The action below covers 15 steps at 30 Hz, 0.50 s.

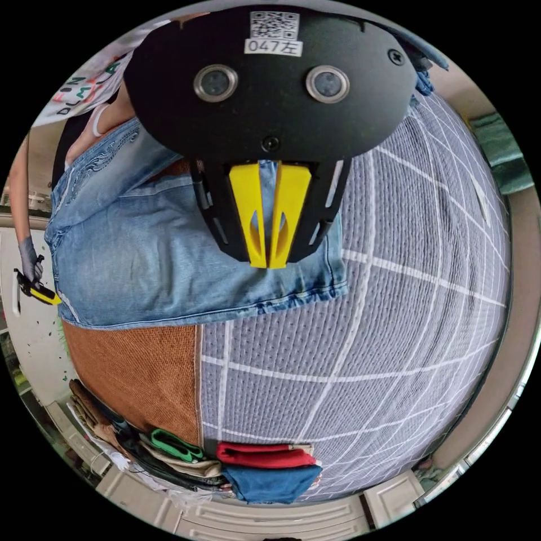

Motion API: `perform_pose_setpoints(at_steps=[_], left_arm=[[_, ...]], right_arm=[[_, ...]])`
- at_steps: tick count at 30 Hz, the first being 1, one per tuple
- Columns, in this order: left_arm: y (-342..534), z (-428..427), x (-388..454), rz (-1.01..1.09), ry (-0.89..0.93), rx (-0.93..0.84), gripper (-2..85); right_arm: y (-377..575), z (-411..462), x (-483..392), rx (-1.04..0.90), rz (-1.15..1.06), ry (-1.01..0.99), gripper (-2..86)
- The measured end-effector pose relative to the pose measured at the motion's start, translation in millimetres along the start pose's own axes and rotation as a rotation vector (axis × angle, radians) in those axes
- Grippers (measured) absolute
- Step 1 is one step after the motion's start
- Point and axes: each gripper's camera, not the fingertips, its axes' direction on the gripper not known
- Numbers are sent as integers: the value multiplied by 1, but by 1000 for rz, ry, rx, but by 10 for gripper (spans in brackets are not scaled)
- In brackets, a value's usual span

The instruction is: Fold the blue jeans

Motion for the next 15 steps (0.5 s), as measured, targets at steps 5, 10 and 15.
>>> perform_pose_setpoints(at_steps=[5, 10, 15], left_arm=[[20, -19, -16, -38, 18, 77, -4], [29, -23, -21, -54, -4, 95, -7], [36, -30, -26, -53, -12, 109, -7]], right_arm=[[-4, -13, -40, 60, -89, 562, 7], [-12, 2, -3, -6, 48, 508, 67], [-8, 4, 11, -20, 89, 227, 12]])
